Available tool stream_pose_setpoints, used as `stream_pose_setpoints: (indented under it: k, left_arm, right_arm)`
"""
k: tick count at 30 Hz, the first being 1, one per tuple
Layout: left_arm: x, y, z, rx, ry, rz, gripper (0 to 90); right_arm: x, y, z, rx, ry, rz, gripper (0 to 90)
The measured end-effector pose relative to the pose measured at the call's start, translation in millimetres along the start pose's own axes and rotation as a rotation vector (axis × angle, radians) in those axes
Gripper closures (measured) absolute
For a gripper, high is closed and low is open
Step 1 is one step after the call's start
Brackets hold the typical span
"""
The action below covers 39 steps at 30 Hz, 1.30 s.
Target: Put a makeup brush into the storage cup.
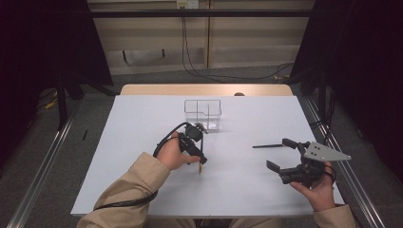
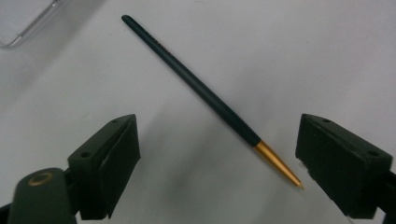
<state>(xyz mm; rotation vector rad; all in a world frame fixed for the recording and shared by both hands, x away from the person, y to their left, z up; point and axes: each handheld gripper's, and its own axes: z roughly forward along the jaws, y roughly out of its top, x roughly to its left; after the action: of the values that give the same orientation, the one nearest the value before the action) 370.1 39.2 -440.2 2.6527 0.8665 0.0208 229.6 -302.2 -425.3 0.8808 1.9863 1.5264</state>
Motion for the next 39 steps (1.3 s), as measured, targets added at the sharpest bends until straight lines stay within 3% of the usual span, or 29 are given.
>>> stream_pose_setpoints:
  k: [10, 15, 23, 28, 31, 33, 39]
  left_arm:
    - [-3.3, -0.6, 4.9, -0.010, -0.036, -0.003, 34.7]
    - [-5.5, 0.1, 8.9, -0.003, -0.026, -0.017, 42.3]
    - [-11.4, 1.3, 13.3, 0.001, 0.009, 0.017, 48.2]
    - [-13.0, 0.9, 12.0, 0.015, 0.008, 0.000, 54.3]
    - [-14.6, 0.7, 11.3, 0.028, 0.025, 0.015, 61.2]
    - [-14.3, 0.2, 10.6, 0.035, 0.026, 0.020, 70.5]
    - [-12.2, -1.4, 8.8, 0.062, -0.003, 0.035, 83.1]
  right_arm:
    - [-0.3, -0.2, 0.3, 0.001, 0.003, -0.005, 2.4]
    - [-0.4, -0.2, -0.1, 0.002, 0.001, -0.004, 2.4]
    - [-0.8, -0.6, -0.3, 0.005, 0.000, -0.007, 2.6]
    - [-0.3, -0.6, 0.1, 0.010, -0.002, -0.009, 2.7]
    - [-0.1, -0.6, 0.4, 0.010, 0.000, -0.010, 2.7]
    - [-0.2, -0.7, 0.5, 0.012, 0.000, -0.010, 2.7]
    - [0.0, -1.0, 0.9, 0.013, 0.001, -0.012, 2.7]
